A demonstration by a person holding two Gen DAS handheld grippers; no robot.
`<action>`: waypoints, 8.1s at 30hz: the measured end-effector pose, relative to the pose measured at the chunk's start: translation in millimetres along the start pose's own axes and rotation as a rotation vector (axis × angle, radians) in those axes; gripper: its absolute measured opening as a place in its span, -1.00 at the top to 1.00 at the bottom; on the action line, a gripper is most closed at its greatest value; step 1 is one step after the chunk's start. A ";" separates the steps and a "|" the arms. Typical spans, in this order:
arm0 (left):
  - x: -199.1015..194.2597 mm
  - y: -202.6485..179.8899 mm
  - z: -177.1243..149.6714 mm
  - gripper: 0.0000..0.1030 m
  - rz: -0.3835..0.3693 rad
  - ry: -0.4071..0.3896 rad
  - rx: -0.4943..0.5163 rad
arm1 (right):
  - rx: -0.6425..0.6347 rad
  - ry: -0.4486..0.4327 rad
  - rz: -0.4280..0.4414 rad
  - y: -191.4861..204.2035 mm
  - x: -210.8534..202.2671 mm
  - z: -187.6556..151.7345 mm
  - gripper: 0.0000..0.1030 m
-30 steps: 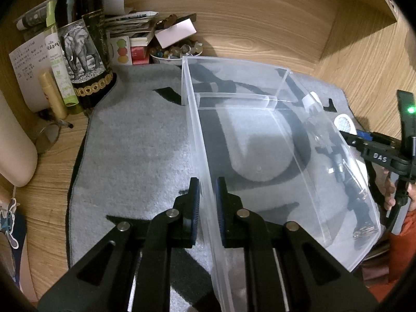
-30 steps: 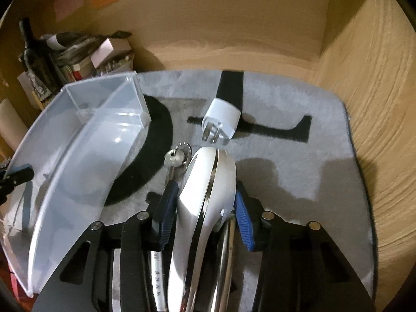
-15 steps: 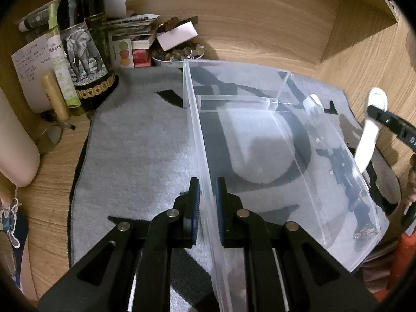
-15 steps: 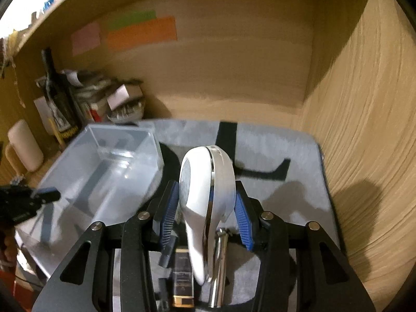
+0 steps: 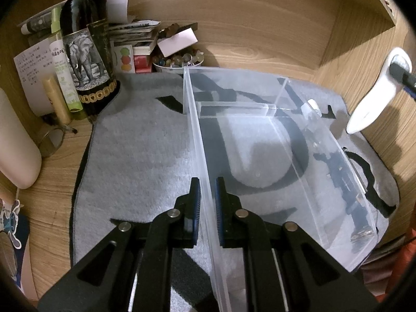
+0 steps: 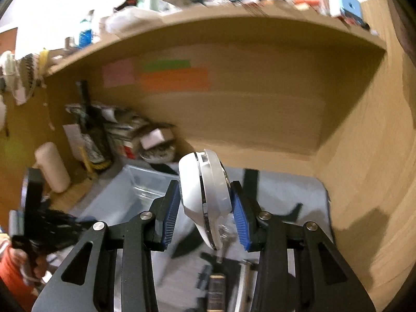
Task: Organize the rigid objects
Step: 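Lift the white device with the right gripper and lower it into the box, then move the right gripper back to the silver metal pen on the mat, then grasp the silver metal pen with the right gripper and lift it, then carry the silver pen into the box and open the right gripper, then move the right gripper to the key ring and grasp the keys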
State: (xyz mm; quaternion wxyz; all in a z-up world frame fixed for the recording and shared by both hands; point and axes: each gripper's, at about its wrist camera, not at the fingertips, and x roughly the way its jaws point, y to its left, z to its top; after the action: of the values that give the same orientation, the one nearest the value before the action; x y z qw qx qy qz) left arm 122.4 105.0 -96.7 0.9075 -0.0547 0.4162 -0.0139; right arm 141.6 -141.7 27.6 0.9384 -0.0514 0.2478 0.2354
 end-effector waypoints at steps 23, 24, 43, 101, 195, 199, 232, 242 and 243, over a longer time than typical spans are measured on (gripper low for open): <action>-3.0 -1.7 -0.6 0.79 -0.011 -0.015 0.002 | -0.109 0.218 0.245 79.1 63.3 -23.0 0.30; -2.7 -2.4 -0.5 0.79 -0.010 -0.016 0.002 | -0.113 0.226 0.247 80.1 68.0 -24.2 0.30; -1.6 -0.4 -0.4 0.79 -0.020 -0.023 0.009 | -0.133 0.403 0.246 82.0 126.7 -31.9 0.42; -0.9 -3.7 -1.9 0.79 0.013 -0.013 0.021 | 0.014 0.449 -0.097 -68.0 74.5 -127.6 0.30; -1.2 -3.1 -1.4 0.79 -0.005 -0.022 0.011 | -0.077 0.130 0.200 41.1 41.2 -13.4 0.72; -1.3 -3.5 -0.7 0.79 -0.009 -0.022 0.011 | -0.082 0.166 0.228 53.4 53.5 -21.2 0.72; -2.1 -1.7 -2.7 0.79 -0.023 -0.029 0.017 | -0.164 0.343 0.209 79.5 93.6 -56.3 0.03; -1.8 -1.5 -2.2 0.79 -0.020 -0.029 0.019 | -0.117 0.214 0.153 57.7 63.1 -32.6 -0.45; -1.8 -1.3 -2.2 0.79 -0.020 -0.029 0.020 | -0.110 0.200 0.140 53.1 59.7 -30.2 -0.54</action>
State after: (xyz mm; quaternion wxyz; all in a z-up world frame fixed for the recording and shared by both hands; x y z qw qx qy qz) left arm 119.6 103.6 -96.6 0.9138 -0.0500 0.4023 -0.0262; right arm 149.2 -76.4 -26.9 0.8860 -0.1085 0.3299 0.3071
